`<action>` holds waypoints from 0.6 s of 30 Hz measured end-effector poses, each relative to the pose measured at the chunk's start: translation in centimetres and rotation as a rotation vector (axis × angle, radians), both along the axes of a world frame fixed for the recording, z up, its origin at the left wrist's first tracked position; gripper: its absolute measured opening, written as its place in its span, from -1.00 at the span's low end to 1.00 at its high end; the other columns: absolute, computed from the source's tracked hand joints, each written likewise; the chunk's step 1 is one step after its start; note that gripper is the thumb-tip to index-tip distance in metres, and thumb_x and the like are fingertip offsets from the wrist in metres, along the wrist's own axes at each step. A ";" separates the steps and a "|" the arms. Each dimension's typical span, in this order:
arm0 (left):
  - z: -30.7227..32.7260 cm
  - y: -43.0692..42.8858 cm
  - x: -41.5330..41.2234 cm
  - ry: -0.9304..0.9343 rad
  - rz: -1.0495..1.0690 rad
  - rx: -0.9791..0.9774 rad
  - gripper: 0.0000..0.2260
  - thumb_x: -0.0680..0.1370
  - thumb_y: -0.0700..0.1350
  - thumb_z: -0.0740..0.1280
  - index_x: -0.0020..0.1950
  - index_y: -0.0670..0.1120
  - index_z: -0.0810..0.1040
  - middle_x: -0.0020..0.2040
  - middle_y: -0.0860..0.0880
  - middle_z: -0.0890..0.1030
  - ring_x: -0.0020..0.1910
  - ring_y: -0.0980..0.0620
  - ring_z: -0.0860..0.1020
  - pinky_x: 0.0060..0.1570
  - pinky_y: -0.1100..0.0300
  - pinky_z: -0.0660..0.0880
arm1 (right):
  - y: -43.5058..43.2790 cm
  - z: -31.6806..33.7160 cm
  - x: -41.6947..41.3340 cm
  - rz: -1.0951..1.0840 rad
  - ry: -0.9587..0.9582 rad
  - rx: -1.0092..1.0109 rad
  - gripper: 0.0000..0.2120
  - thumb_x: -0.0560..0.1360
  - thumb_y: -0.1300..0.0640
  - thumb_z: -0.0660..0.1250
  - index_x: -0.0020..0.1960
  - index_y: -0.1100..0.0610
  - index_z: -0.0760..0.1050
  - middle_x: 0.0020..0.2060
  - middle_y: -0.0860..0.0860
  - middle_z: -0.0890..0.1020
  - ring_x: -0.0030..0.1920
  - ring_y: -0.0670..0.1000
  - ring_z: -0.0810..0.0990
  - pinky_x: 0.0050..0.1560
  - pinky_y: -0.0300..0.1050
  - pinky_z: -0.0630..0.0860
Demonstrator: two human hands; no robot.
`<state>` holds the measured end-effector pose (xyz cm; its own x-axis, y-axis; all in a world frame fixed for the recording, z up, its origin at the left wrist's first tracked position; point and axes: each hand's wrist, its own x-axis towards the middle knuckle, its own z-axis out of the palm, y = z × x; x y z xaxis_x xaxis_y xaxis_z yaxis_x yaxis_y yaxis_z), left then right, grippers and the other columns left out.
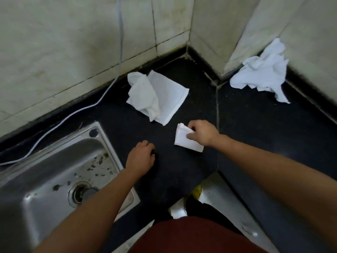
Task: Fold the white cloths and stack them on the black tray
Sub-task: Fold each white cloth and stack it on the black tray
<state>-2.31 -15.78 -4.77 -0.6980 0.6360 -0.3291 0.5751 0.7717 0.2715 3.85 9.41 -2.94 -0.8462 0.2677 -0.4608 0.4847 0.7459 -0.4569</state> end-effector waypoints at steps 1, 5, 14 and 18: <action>0.3 0.4 -0.6 0.000 -0.046 0.010 -0.78 0.55 -0.09 0.27 0.18 -0.07 0.51 0.14 -0.05 0.48 0.11 -0.05 0.46 0.01 0.08 0.44 | 0.0 0.8 1.3 -0.029 0.026 0.028 -0.87 0.44 -0.02 0.39 -0.13 -0.04 0.45 -0.22 -0.03 0.56 -0.17 0.03 0.54 -0.26 -0.13 0.36; 1.5 3.7 -1.9 -0.001 -0.216 0.061 -0.79 0.54 -0.09 0.28 0.15 -0.08 0.53 0.07 -0.07 0.52 0.07 -0.09 0.52 -0.01 0.02 0.48 | 0.2 3.5 6.8 -0.172 0.103 0.127 -0.82 0.46 -0.07 0.38 -0.04 0.01 0.51 -0.21 -0.05 0.56 -0.16 0.02 0.54 -0.22 -0.10 0.38; 6.6 15.4 7.4 0.079 -0.708 0.129 -0.81 0.57 -0.06 0.25 0.13 -0.06 0.52 0.05 -0.05 0.54 0.02 -0.09 0.55 -0.05 0.04 0.50 | 1.6 8.0 24.7 -0.533 0.120 0.376 -0.75 0.54 -0.11 0.25 0.03 0.06 0.51 -0.09 0.01 0.62 -0.08 0.09 0.58 -0.19 -0.04 0.46; 8.5 19.8 15.2 0.145 -0.899 0.156 -0.78 0.57 -0.04 0.26 0.18 -0.03 0.53 0.08 -0.03 0.55 0.02 -0.07 0.56 -0.07 0.06 0.51 | 1.1 8.9 34.6 -0.700 0.120 0.447 -0.76 0.56 -0.11 0.22 0.00 0.07 0.48 -0.07 0.01 0.61 -0.06 0.10 0.57 -0.18 -0.04 0.43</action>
<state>12.91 3.99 3.77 0.0522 0.9884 -0.1424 0.9767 -0.0208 0.2135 38.48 10.46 5.95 -0.4529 0.8855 -0.1037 0.8701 0.4136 -0.2679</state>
